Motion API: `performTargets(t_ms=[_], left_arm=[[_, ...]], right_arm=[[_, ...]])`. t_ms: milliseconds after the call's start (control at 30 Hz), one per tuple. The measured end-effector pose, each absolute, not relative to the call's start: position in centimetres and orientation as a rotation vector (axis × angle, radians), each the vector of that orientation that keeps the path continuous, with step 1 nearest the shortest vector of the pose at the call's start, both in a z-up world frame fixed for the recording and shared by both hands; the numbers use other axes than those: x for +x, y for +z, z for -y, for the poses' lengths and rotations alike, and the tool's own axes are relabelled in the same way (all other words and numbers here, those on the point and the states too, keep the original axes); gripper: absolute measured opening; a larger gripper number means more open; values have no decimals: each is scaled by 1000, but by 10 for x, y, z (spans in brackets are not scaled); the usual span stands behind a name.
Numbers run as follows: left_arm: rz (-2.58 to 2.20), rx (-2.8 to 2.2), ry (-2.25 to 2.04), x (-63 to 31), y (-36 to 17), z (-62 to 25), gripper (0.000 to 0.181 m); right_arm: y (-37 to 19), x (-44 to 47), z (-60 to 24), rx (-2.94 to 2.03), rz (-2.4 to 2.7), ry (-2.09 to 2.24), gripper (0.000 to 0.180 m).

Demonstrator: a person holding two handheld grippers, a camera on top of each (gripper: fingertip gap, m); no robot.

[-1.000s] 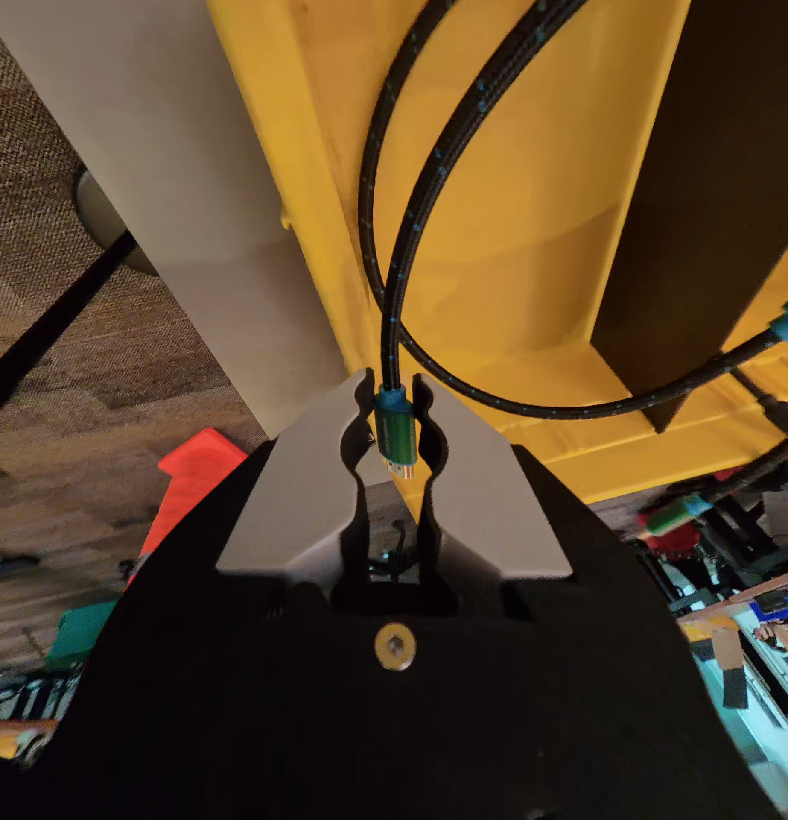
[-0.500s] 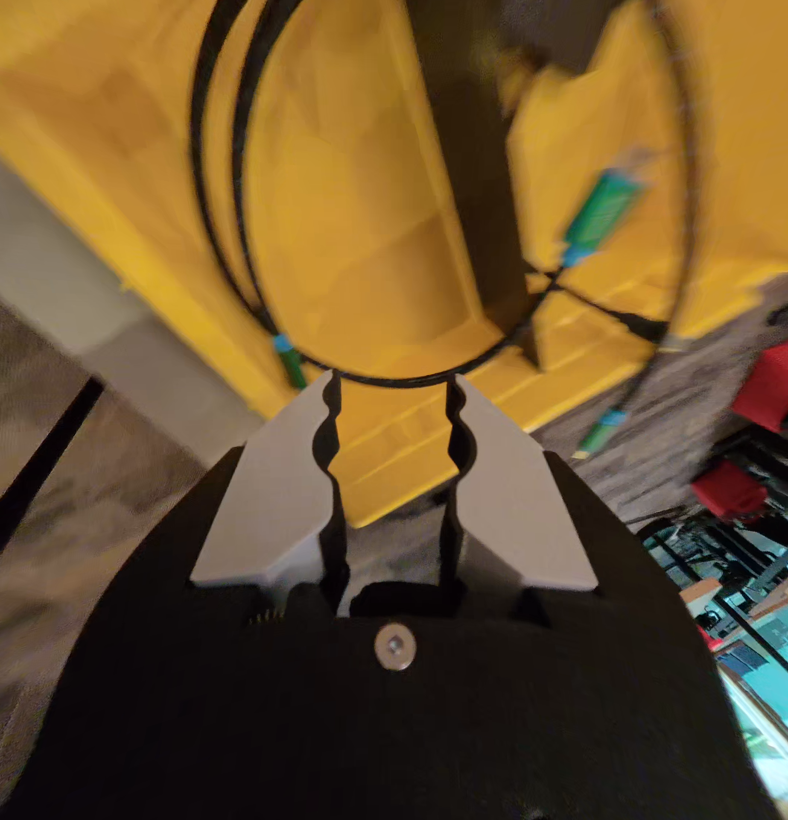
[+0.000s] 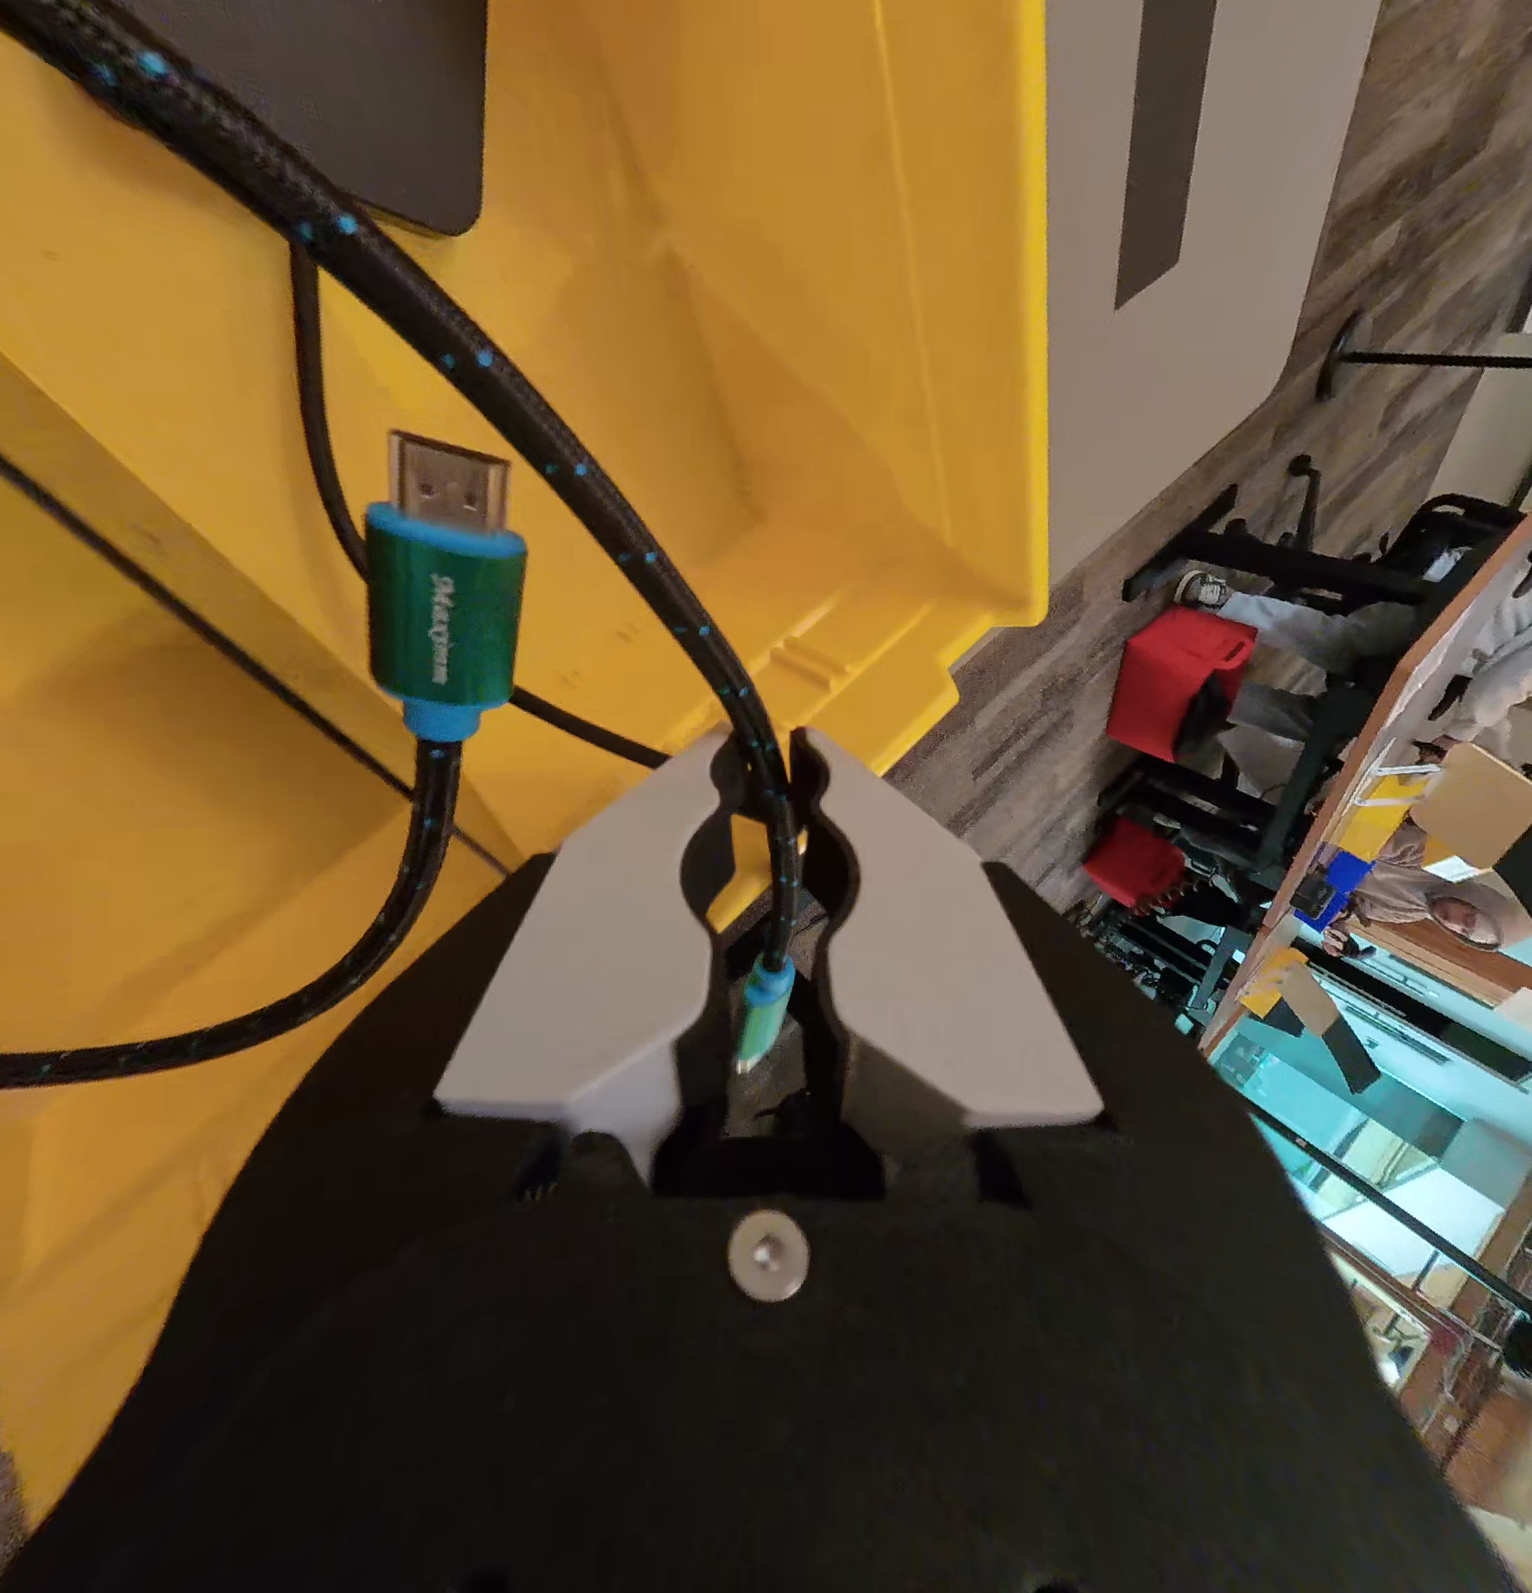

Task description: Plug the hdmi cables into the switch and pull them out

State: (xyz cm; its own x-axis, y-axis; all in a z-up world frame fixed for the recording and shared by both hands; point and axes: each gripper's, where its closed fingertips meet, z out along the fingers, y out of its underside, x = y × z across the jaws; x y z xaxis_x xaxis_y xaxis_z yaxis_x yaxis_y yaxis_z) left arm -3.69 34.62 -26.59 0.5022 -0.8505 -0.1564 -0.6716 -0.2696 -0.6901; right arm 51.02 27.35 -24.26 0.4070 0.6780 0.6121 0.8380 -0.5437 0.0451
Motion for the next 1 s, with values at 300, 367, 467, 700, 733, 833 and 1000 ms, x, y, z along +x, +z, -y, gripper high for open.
performTargets(t_ms=[300,367,467,700,733,833,1000], left_arm=[[-1235,-2030,-322,-35,-269,-352,32],[-1236,-2030,-324,-33,-270,-352,32],[-1244,-2028,-322,-31,-271,-351,32],[-1248,-2027,-322,-32,-272,-348,32],[-1248,-2026,-322,-32,-272,-348,32],[-1249,-2024,-322,-32,-271,-347,32],[-1252,-2022,-325,-32,-272,-346,32]], right_arm=[[-215,493,-260,-2557,1152,-682,3],[-206,489,-253,-2605,1103,-666,3],[-193,484,-246,-2636,1057,-677,3],[-182,472,-230,-2736,1022,-730,3],[-181,469,-229,-2743,1023,-731,3],[-184,461,-226,-2789,1000,-668,3],[-190,448,-220,-2835,945,-595,2]])
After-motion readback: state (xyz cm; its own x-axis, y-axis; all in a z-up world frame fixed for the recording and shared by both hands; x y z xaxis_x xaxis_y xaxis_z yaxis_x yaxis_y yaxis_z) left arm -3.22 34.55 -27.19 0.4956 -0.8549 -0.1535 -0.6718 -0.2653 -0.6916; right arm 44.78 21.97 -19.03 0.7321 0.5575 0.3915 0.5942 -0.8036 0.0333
